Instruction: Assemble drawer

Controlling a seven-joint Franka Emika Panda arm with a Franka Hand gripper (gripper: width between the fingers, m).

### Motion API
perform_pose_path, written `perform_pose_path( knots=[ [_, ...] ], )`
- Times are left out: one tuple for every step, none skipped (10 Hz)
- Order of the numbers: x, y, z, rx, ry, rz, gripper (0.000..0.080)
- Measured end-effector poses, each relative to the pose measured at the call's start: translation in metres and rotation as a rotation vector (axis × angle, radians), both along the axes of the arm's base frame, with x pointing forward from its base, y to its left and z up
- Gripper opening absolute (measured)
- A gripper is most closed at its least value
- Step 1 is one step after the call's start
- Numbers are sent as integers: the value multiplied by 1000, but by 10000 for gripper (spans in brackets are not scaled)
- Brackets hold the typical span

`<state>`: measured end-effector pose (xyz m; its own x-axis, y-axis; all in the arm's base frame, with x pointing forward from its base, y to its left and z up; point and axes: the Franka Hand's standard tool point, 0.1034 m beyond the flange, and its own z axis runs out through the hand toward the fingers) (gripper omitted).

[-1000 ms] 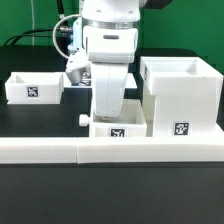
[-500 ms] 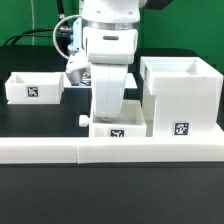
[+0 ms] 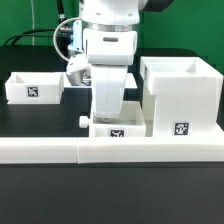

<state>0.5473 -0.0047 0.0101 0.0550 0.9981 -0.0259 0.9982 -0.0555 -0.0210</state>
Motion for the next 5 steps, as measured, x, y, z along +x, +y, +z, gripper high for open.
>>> perform_pose_path(
  knots=[
    [0, 0, 0, -1, -17, -5, 41],
    [-1, -1, -2, -1, -12, -6, 41],
    [-1, -1, -2, -1, -12, -7, 41],
    [0, -1, -2, 0, -23, -8, 41],
    [0, 0, -2, 2, -43, -9, 41]
  ],
)
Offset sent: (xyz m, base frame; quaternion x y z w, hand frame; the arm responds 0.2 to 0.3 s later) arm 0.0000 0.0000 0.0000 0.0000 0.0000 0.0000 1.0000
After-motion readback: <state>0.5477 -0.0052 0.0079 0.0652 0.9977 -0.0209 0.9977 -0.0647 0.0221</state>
